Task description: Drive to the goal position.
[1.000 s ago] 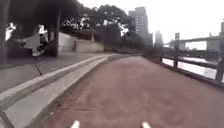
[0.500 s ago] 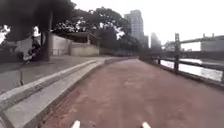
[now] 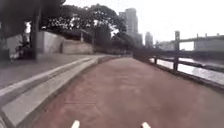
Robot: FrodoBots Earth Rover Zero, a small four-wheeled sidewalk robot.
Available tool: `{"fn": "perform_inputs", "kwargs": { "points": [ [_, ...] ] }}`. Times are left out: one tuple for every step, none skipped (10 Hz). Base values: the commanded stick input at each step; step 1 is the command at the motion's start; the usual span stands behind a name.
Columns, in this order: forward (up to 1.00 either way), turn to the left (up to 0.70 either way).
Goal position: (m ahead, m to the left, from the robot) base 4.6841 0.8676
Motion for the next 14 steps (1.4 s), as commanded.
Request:
{"fn": "perform_inputs", "kwargs": {
  "points": [
    [0.0, -0.45],
    [0.0, -0.45],
    [0.25, -0.29],
    [0.7, 0.0],
    [0.7, 0.0],
    [0.7, 0.0],
    [0.7, 0.0],
    [0.7, 0.0],
    [0.7, 0.0],
    [0.7, 0.0],
    [0.7, 0.0],
    [0.7, 0.0],
    [0.7, 0.0],
    [0.7, 0.0]
  ]
}}
